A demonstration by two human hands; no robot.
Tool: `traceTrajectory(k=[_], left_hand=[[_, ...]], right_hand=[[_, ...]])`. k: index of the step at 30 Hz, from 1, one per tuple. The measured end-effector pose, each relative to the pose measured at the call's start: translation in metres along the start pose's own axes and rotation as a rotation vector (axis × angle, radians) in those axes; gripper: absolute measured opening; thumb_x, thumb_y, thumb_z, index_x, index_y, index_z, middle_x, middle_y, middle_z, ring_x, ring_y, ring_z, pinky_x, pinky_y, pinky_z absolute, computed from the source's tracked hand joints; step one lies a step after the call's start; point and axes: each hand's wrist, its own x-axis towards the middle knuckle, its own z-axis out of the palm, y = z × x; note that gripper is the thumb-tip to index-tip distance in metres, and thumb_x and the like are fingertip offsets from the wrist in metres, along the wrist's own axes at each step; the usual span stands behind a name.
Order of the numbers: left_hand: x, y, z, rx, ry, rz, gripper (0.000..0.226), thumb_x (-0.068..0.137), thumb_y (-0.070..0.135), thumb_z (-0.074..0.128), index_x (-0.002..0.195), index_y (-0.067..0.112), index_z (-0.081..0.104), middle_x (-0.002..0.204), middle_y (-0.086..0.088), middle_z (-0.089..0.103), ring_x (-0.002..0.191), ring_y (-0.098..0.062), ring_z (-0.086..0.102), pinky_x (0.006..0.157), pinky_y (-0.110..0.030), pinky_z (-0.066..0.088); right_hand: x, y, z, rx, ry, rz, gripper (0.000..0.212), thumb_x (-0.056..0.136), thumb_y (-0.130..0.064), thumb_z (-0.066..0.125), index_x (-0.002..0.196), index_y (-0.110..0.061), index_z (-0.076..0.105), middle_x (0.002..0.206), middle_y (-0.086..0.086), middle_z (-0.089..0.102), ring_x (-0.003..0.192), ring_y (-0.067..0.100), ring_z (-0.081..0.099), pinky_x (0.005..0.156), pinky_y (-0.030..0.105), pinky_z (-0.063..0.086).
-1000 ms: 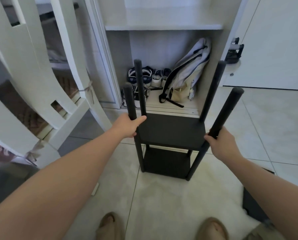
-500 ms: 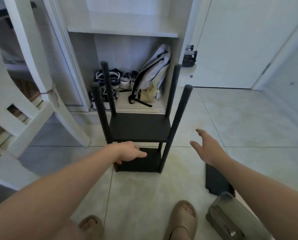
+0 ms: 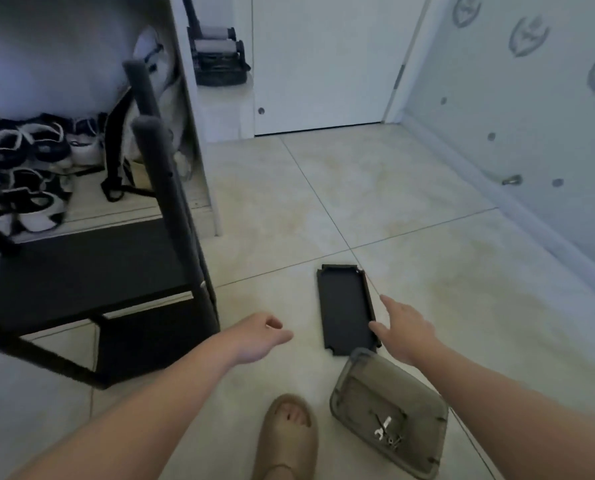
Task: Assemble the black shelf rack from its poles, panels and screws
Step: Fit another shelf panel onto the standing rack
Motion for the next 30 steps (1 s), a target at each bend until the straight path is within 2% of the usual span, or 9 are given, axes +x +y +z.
traceTrajectory(k=[8,13,15,18,20,23,26,28,30], left_hand=[[0.155,0.005,0.087,-0.149,-0.082,-0.14,0.063,0.094,0.048,0.064,0.144,0.015,0.046,0.13,-0.001,0.052,0.108,-0.014,0.051,0.094,-0.026,0.037],[0.224,-0.001,0.124,-0.183,-0.117,-0.168,0.074,0.095,0.044,0.063,0.154,0.011,0.033,0.152,-0.007,0.044,0.136,-0.021,0.047,0.109,-0.03,0.036],[0.24,-0.001,0.135,-0.181,-0.115,-0.166,0.073,0.096,0.041,0.063,0.155,0.01,0.032,0.152,-0.004,0.045,0.137,-0.018,0.047,0.11,-0.029,0.037],[0.253,0.002,0.149,-0.268,-0.135,-0.148,0.035,0.099,0.024,0.063,0.133,0.018,0.054,0.124,0.009,0.065,0.099,0.009,0.064,0.08,-0.008,0.048],[0.257,0.007,0.156,-0.35,-0.137,-0.163,0.029,0.098,0.017,0.064,0.127,0.015,0.062,0.111,0.01,0.069,0.088,0.007,0.064,0.065,-0.005,0.048],[0.253,0.018,0.15,-0.464,-0.071,-0.223,0.028,0.098,0.018,0.064,0.125,0.02,0.057,0.106,0.013,0.065,0.09,-0.001,0.061,0.064,-0.014,0.048],[0.241,0.028,0.127,-0.436,-0.018,-0.243,0.023,0.102,0.019,0.056,0.123,0.026,0.049,0.116,0.002,0.066,0.091,-0.009,0.066,0.064,-0.019,0.048],[0.229,0.037,0.105,-0.377,-0.005,-0.247,0.023,0.104,0.018,0.049,0.126,0.024,0.053,0.109,-0.002,0.069,0.089,-0.017,0.07,0.07,-0.026,0.051],[0.213,0.046,0.081,-0.328,-0.004,-0.218,0.022,0.105,0.017,0.046,0.123,0.021,0.058,0.098,-0.001,0.069,0.077,-0.014,0.07,0.075,-0.03,0.051]], right_hand=[[0.13,0.06,0.08,0.078,-0.154,0.135,0.073,0.104,-0.054,0.04,0.162,-0.026,0.006,0.167,-0.004,0.019,0.153,0.024,0.019,0.119,0.049,0.027],[0.202,0.078,0.129,0.326,-0.148,0.194,0.079,0.104,-0.048,0.048,0.163,-0.017,0.007,0.168,0.002,0.02,0.152,0.025,0.025,0.12,0.043,0.03],[0.22,0.078,0.146,0.45,-0.16,0.236,0.078,0.103,-0.045,0.052,0.162,-0.015,0.012,0.165,0.007,0.029,0.147,0.029,0.036,0.117,0.041,0.035],[0.235,0.071,0.166,0.498,-0.096,0.284,0.07,0.1,-0.046,0.056,0.155,-0.013,0.029,0.151,0.015,0.043,0.135,0.038,0.045,0.11,0.047,0.041],[0.24,0.067,0.169,0.555,-0.063,0.31,0.07,0.098,-0.045,0.058,0.154,-0.013,0.032,0.147,0.016,0.045,0.132,0.04,0.046,0.109,0.049,0.043],[0.243,0.066,0.159,0.707,-0.039,0.359,0.062,0.099,-0.039,0.059,0.149,-0.01,0.038,0.144,0.015,0.05,0.125,0.036,0.052,0.097,0.038,0.044],[0.239,0.069,0.14,0.859,-0.037,0.433,0.049,0.101,-0.029,0.059,0.138,0.002,0.05,0.137,0.019,0.057,0.117,0.035,0.057,0.092,0.039,0.045],[0.234,0.072,0.127,1.02,-0.054,0.481,0.037,0.101,-0.02,0.06,0.125,0.009,0.06,0.124,0.023,0.065,0.105,0.036,0.063,0.09,0.041,0.052],[0.224,0.071,0.112,1.187,-0.103,0.514,0.029,0.1,-0.015,0.063,0.118,0.008,0.063,0.104,0.019,0.068,0.086,0.03,0.063,0.075,0.036,0.053]])
